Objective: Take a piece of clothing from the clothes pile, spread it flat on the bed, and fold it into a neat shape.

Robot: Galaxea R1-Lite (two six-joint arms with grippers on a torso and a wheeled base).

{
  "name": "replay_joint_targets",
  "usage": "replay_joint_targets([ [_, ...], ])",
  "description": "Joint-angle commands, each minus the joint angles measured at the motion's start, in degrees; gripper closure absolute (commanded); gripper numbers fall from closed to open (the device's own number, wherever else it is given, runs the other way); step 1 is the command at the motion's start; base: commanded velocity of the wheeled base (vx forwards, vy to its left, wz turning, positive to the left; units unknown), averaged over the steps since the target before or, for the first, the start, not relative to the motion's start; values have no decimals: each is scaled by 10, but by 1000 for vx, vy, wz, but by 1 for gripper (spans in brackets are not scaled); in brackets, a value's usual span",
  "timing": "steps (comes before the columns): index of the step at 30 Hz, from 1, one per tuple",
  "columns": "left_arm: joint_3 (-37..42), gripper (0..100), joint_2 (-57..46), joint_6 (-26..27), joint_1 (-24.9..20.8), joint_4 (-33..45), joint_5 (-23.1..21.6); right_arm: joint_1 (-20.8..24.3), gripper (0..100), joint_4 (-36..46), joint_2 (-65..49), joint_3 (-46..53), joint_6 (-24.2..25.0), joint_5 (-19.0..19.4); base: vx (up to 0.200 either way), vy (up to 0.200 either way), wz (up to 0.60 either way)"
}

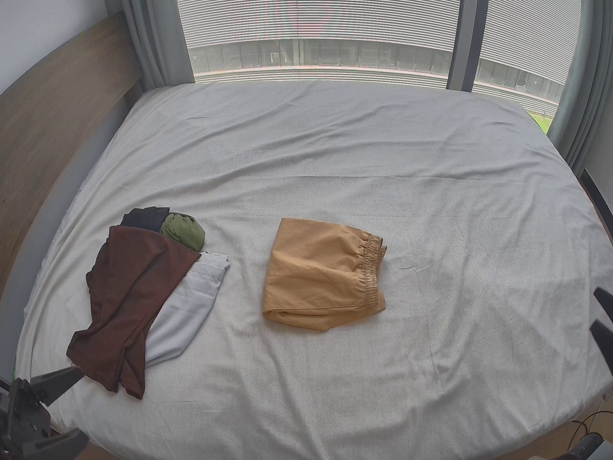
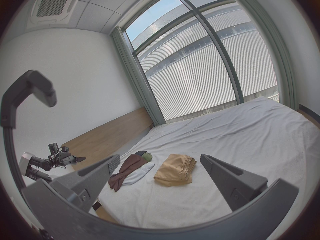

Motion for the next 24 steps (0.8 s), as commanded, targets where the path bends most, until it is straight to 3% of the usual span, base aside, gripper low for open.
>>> replay_joint_targets([
  [1, -27, 0, -219, 43, -7, 164, 66, -25, 0, 201, -307, 50, -27, -4, 0, 0, 0],
  [5, -24, 0, -219, 80, -7, 167, 111, -39, 0, 219, -335, 55, -37, -7, 0, 0, 0],
  [9, -21, 0, -220, 84, 8, 169, 143, -38, 0, 223, -334, 61, -41, -42, 0, 0, 0],
  [13, -6, 0, -257, 113, 49, 200, 143, -38, 0, 222, -334, 72, -48, -64, 0, 0, 0],
  [18, 25, 0, -272, 158, 44, 212, 149, -39, 0, 223, -333, 89, -66, -100, 0, 0, 0],
  [21, 45, 0, -272, 186, 44, 208, 160, -38, 0, 236, -334, 93, -88, -159, 0, 0, 0],
  [22, 46, 0, -272, 189, 44, 208, 161, -38, 0, 237, -334, 93, -89, -161, 0, 0, 0],
  [24, 53, 0, -272, 244, 44, 222, 180, -38, 0, 257, -334, 93, -92, -207, 0, 0, 0],
])
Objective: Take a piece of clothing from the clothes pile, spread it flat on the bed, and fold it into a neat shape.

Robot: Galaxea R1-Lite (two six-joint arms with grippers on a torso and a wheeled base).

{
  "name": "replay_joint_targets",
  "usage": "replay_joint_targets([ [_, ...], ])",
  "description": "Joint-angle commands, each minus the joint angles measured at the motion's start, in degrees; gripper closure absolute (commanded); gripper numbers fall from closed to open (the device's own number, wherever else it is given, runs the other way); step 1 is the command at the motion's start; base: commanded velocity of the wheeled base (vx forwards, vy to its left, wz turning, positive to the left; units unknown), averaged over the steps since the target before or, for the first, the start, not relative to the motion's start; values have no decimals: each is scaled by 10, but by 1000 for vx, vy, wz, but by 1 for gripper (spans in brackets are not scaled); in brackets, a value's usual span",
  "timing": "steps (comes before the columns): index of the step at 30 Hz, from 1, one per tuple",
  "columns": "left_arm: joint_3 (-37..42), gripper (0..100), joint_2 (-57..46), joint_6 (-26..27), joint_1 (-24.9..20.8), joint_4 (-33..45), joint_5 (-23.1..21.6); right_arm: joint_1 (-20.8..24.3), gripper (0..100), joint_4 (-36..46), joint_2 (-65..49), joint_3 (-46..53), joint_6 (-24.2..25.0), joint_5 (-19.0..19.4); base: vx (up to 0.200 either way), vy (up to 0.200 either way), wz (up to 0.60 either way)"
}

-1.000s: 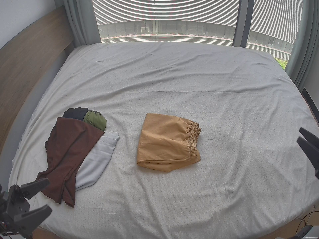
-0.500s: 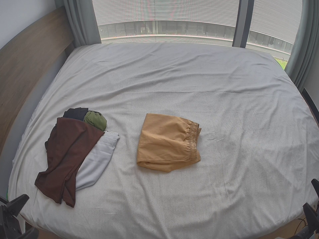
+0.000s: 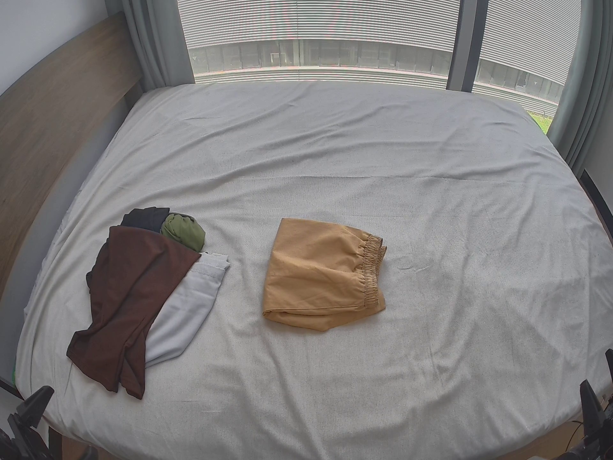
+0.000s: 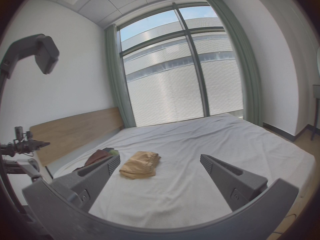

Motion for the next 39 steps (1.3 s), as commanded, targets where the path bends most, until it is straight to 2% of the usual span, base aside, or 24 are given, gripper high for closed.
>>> replay_joint_targets([
  [1, 23, 0, -15, 61, 1, 14, 27, 0, 0, 26, -8, 11, -12, -58, 0, 0, 0],
  [3, 23, 0, -15, 78, 1, 27, 72, 0, 0, 37, -8, 11, -17, -92, 0, 0, 0],
  [4, 23, 0, -15, 78, 1, 27, 72, 0, 0, 37, -8, 11, -17, -92, 0, 0, 0],
  [8, 23, 0, -15, 79, 3, 37, 159, 0, 0, 37, -8, 11, -21, -110, 0, 0, 0],
  [11, 23, 0, -15, 82, 3, 37, 217, 0, 0, 38, -7, 11, -47, -144, 0, 0, 0],
  [14, 22, 0, -15, 99, 3, 39, 226, 0, 0, 40, -7, 11, -60, -146, 0, 0, 0],
  [18, 21, 0, -14, 109, 3, 45, 228, 1, 0, 39, -8, 11, -49, -134, 0, 0, 0],
  [21, 22, 0, -10, 97, 2, 74, 268, 1, 0, 37, -8, 11, -30, -120, 0, 0, 0],
  [23, 23, 0, -9, 91, 3, 75, 275, 0, 0, 37, -8, 11, -30, -118, 0, 0, 0],
  [25, 23, 0, -10, 97, 3, 75, 272, 0, 0, 37, -8, 11, -37, -136, 0, 0, 0],
  [27, 23, 0, -12, 99, 0, 76, 266, 1, 0, 39, -8, 11, -56, -188, 0, 0, 0],
  [29, 23, 0, -14, 100, 0, 75, 264, 1, 0, 41, -8, 11, -75, -222, 0, 0, 0],
  [32, 23, 0, -14, 97, 0, 75, 266, 1, 0, 41, -8, 11, -104, -201, 0, 0, 0],
  [33, 23, 0, -14, 99, 0, 75, 265, 2, 0, 48, -8, 11, -110, -159, 0, 0, 0],
  [35, 23, 0, -14, 99, 0, 75, 265, 2, 0, 51, -8, 11, -108, -154, 0, 0, 0],
  [36, 23, 0, -14, 99, 0, 75, 264, 2, 0, 100, -8, 7, -106, -113, 0, 0, 0],
  [39, 23, 0, -14, 101, 0, 75, 264, 1, 0, 83, -8, 9, -103, -123, 0, 0, 0],
])
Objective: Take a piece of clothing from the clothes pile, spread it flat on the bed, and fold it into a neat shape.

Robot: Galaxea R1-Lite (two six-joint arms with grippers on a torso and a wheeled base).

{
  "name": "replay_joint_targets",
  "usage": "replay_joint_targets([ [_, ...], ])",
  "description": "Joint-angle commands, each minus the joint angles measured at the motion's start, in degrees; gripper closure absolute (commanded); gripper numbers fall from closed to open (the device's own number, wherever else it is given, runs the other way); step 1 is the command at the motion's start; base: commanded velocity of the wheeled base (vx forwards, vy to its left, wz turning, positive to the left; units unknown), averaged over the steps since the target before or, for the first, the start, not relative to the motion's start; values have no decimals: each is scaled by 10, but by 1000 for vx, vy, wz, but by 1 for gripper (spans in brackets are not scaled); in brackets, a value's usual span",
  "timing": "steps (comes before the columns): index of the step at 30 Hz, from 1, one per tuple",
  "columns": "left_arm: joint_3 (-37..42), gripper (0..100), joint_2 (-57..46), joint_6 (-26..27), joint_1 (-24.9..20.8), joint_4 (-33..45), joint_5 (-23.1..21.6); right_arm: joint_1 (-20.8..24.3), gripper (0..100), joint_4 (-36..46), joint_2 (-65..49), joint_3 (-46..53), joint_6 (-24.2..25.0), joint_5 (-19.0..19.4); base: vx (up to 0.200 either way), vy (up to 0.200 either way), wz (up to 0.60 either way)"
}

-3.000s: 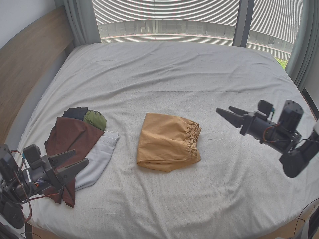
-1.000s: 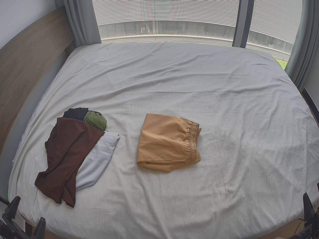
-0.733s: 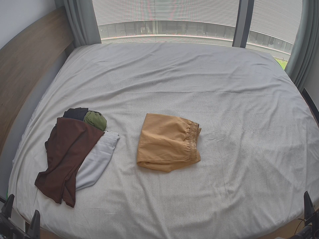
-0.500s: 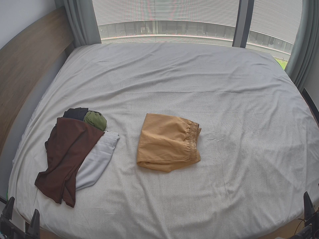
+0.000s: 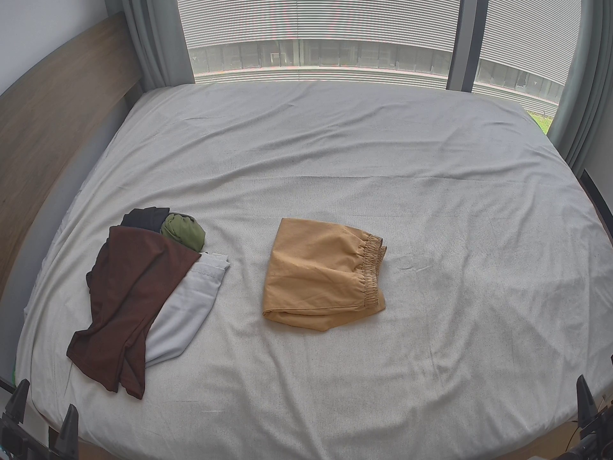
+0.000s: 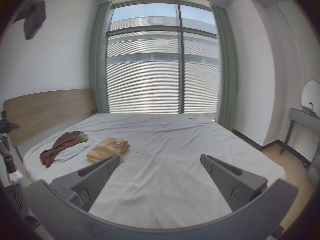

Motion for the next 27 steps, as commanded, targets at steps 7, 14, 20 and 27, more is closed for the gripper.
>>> replay_joint_targets([
  [7, 10, 0, -7, 0, 0, 1, -2, 1, 0, 14, -6, 10, -2, 26, 0, 0, 0],
  [14, 10, 0, -7, 0, 0, 1, -2, 1, 0, 14, -6, 10, 5, 16, 0, 0, 0],
  [20, 10, 0, -7, 0, 0, 1, -2, 1, 0, 14, -6, 10, 4, 17, 0, 0, 0],
  [27, 10, 0, -7, 0, 0, 1, -2, 1, 0, 14, -6, 10, 7, 16, 0, 0, 0],
])
